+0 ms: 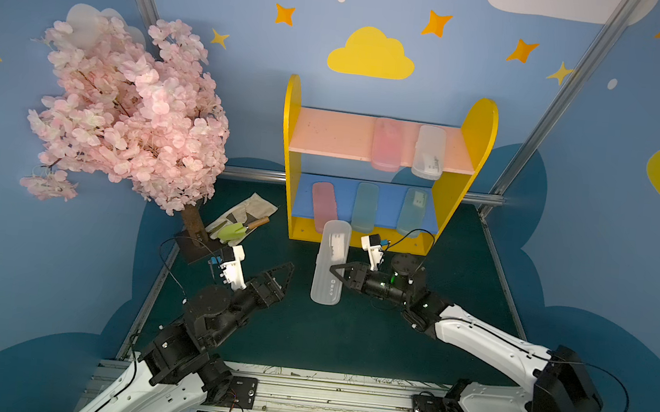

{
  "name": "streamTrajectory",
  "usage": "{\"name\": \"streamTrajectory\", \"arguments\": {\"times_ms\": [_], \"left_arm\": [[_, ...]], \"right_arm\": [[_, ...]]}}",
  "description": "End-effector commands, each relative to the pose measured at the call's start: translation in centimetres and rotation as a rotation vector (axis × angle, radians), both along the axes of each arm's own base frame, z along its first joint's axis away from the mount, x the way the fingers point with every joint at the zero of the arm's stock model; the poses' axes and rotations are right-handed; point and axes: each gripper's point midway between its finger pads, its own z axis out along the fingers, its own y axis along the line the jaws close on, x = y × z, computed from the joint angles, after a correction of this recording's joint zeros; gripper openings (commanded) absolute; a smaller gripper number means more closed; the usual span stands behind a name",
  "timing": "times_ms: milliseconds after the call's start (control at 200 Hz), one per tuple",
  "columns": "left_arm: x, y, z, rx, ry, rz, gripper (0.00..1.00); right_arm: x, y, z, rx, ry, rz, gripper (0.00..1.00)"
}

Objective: Remove the pencil cases from the shelf
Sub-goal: Place the pencil case at the center of the board.

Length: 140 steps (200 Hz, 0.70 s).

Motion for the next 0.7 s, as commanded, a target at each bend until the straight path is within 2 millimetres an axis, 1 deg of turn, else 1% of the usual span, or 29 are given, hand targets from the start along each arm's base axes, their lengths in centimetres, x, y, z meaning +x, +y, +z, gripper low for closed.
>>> {"name": "streamTrajectory", "arguments": {"times_ms": [0, 95, 170, 300, 375, 596, 696], "left_arm": [[-0.4, 2.8, -0.5, 0.137, 0.001, 0.093, 1.00], [-0.6, 3.9, -0.6, 0.159, 0.004, 0.132, 1.00], [-0.8, 4.8, -1.1, 0.158, 0.015, 0.167, 1.00], [-1.0, 5.4, -1.6, 0.146, 0.005, 0.191, 1.00], [-1.1, 5.8, -1.8, 0.147, 0.005, 0.200, 1.00], [-1.4, 6.1, -1.9, 0.150, 0.007, 0.203, 1.00], [-1.5, 6.0, -2.1, 0.151, 0.011, 0.199, 1.00]], "right_arm": [[0.0, 2.1, -1.8, -0.040, -0.019, -0.003, 0.22], [-0.3, 4.3, -3.7, -0.053, 0.004, -0.007, 0.22], [-0.5, 6.0, -5.1, -0.070, 0.014, -0.014, 0.21], [-0.4, 8.5, -7.4, -0.082, 0.047, -0.026, 0.19], [-0.2, 10.0, -8.3, -0.073, 0.075, -0.020, 0.19], [0.8, 13.1, -11.2, -0.045, 0.186, -0.028, 0.18], [1.3, 14.2, -11.9, -0.046, 0.208, -0.026, 0.18]]}}
